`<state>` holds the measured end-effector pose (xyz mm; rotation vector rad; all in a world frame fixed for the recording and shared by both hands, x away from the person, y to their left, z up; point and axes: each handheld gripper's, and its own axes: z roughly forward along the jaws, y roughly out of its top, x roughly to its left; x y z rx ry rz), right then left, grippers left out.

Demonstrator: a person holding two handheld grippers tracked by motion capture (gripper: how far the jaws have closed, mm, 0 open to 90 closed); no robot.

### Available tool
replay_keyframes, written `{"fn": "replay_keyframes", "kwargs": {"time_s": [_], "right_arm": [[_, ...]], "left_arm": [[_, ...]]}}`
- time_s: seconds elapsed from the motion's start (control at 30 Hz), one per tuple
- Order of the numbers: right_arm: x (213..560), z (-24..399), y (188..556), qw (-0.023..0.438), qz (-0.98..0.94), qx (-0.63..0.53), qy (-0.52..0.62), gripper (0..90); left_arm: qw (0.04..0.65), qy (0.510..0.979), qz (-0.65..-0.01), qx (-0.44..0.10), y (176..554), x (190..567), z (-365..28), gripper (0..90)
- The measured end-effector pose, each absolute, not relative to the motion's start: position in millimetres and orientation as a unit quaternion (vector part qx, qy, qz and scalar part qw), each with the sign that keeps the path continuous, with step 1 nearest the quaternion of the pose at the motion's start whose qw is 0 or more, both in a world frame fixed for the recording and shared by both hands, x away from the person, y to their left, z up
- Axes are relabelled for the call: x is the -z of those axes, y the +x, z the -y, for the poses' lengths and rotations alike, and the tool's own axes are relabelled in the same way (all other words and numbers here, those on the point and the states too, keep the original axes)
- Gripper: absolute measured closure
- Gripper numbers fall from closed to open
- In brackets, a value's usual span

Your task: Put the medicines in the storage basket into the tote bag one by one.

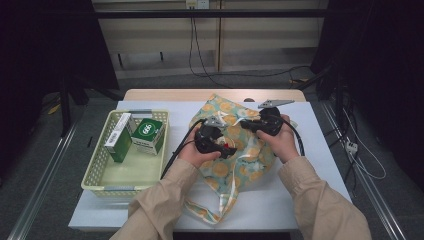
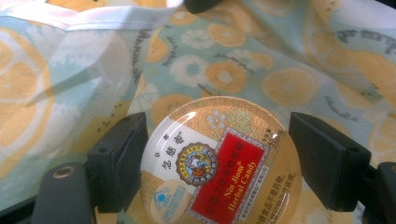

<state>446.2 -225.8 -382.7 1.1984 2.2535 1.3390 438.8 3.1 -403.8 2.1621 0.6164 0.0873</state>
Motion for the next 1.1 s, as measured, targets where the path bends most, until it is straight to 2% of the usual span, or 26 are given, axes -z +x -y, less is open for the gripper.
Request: {"fn": "replay_keyframes", "kwargs": {"time_s": [0.13, 0.57, 0.77, 0.87, 1.1], "right_arm": [[384, 227, 448, 0.129, -0.774, -0.457, 0.419, 88.0], [385, 224, 448, 0.128, -0.776, -0.458, 0.415, 88.0], [387, 226, 450, 0.130, -0.772, -0.455, 0.424, 88.0], [389, 227, 452, 0.128, -0.769, -0.456, 0.429, 88.0], [390, 228, 452, 0.127, -0.770, -0.454, 0.430, 88.0]], "left_arm": [[0.424, 0.868, -0.253, -0.049, 438, 404, -2, 21.5], [0.430, 0.869, -0.241, -0.036, 440, 405, -2, 21.5], [0.448, 0.853, -0.263, -0.037, 454, 411, 3, 21.1], [0.463, 0.848, -0.252, -0.058, 458, 409, 6, 9.9], [0.434, 0.867, -0.237, -0.059, 451, 399, -3, 10.4]]}}
